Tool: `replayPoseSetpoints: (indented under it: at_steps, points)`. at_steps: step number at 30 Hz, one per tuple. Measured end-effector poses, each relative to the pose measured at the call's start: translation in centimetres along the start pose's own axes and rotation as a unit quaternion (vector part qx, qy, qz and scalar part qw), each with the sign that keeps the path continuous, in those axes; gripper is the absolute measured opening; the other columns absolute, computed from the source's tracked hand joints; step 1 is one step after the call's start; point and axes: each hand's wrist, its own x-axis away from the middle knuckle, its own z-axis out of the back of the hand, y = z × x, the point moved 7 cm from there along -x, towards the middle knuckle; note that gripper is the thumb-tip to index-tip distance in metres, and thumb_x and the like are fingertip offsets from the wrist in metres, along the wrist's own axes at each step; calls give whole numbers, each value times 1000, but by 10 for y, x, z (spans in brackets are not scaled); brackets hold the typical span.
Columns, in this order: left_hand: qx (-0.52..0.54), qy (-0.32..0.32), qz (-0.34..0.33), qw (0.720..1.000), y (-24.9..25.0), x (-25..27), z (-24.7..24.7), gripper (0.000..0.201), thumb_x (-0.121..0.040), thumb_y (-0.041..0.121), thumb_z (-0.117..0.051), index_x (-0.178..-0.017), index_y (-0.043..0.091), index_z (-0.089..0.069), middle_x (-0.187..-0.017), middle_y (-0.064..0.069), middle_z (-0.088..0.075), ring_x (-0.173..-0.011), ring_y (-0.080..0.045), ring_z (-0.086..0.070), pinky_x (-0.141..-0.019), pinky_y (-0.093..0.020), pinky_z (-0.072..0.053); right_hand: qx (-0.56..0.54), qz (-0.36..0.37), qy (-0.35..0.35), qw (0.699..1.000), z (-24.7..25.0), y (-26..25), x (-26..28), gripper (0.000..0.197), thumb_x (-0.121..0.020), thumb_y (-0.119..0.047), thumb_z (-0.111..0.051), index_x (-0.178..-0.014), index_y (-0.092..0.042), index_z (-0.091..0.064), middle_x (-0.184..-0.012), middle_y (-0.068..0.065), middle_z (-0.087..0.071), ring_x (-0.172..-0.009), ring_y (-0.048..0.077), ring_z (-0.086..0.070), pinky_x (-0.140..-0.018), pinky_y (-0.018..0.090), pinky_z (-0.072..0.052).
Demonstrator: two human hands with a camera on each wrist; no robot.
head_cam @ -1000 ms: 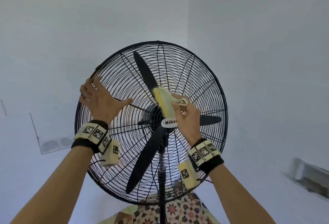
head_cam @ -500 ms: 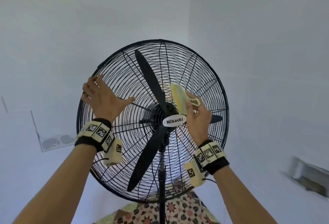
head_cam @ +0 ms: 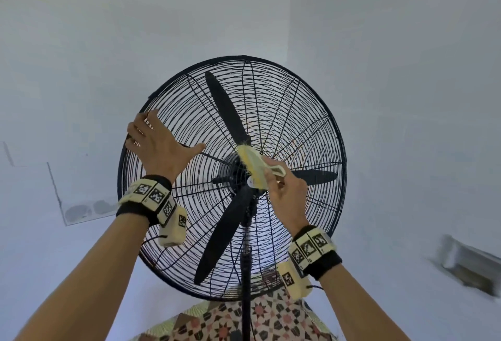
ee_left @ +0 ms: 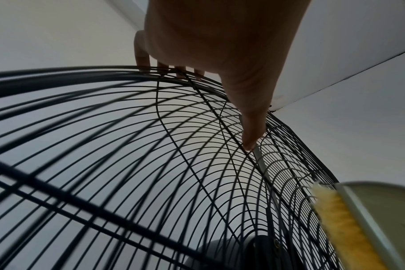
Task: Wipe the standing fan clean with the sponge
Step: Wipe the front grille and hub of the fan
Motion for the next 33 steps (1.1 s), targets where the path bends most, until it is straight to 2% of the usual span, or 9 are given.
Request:
replayPoseSetpoints:
  at_steps: [5,10,12,15,19,21,25,30,33]
  points:
    - [2,-5,-6,1000,3,0,1,126,-56,74,-87,-146,7,-30,-154,-25,-30,-142,-47,-27,-111,-66,-30,-6,-32,67,997,11,7,-4,28,-106,-30,-58,-132,-23,-67,-94,-6,-74,-73,-2,-70,-50,16,-54]
    - [-19,1,-10,1000,4,0,8,128,-52,82,-82,-142,5,-35,-146,-28,-37,-136,-46,-34,-109,-64,-32,-46,-26,-22,998,5,-8,-16,28,-104,-28,-60,-130,-22,-66,-108,-8,-73,-90,6,-74,-59,21,-60]
    - [-35,5,-30,999,4,-4,10,131,-48,90,-77,-137,3,-37,-140,-28,-41,-131,-46,-38,-107,-63,-33,-69,-14,-1,997,7,-29,-37,28,-104,-29,-59,-130,-21,-66,-108,-12,-70,-94,4,-73,-61,22,-61]
    - [-55,5,-61,997,6,-10,9,131,-47,98,-66,-135,5,-38,-142,-24,-38,-132,-44,-36,-112,-64,-28,-58,44,28,997,-2,-73,-84,30,-106,-32,-57,-132,-21,-65,-110,-5,-74,-93,6,-73,-58,23,-61]
    - [-3,9,-53,999,3,-33,13,121,-61,100,-51,-141,10,-36,-149,-19,-33,-139,-43,-30,-117,-67,-19,22,147,11,989,-35,-142,-161,30,-108,-34,-53,-128,-17,-66,-101,1,-76,-72,5,-69,-50,10,-47]
    - [13,-24,-45,999,4,-52,14,125,-61,103,-41,-150,17,-28,-154,-18,-31,-142,-44,-30,-118,-66,-21,43,176,-6,983,-55,-173,-199,29,-107,-33,-52,-123,-13,-65,-94,3,-76,-65,7,-67,-51,14,-49]
    - [42,-150,-69,985,10,-75,0,124,-65,101,-44,-162,32,-9,-154,-20,-37,-134,-46,-45,-107,-63,-42,89,208,-73,971,-105,-211,-255,33,-103,-32,-53,-126,-10,-63,-95,5,-75,-80,25,-72,-79,43,-59]
    - [-12,-135,-80,988,7,-69,-4,121,-66,101,-27,-165,35,-7,-145,-19,-43,-126,-42,-47,-101,-56,-42,156,216,-176,948,-147,-223,-277,26,-102,-28,-57,-116,-13,-73,-113,3,-76,-101,26,-69,-97,34,-50]
    - [2,-134,-72,988,3,-69,-8,118,-69,100,-31,-165,37,-5,-149,-18,-41,-131,-41,-43,-106,-57,-39,271,194,-235,913,-153,-230,-286,27,-100,-28,-54,-83,-7,-61,-78,6,-61,-83,29,-54,-82,39,-50]
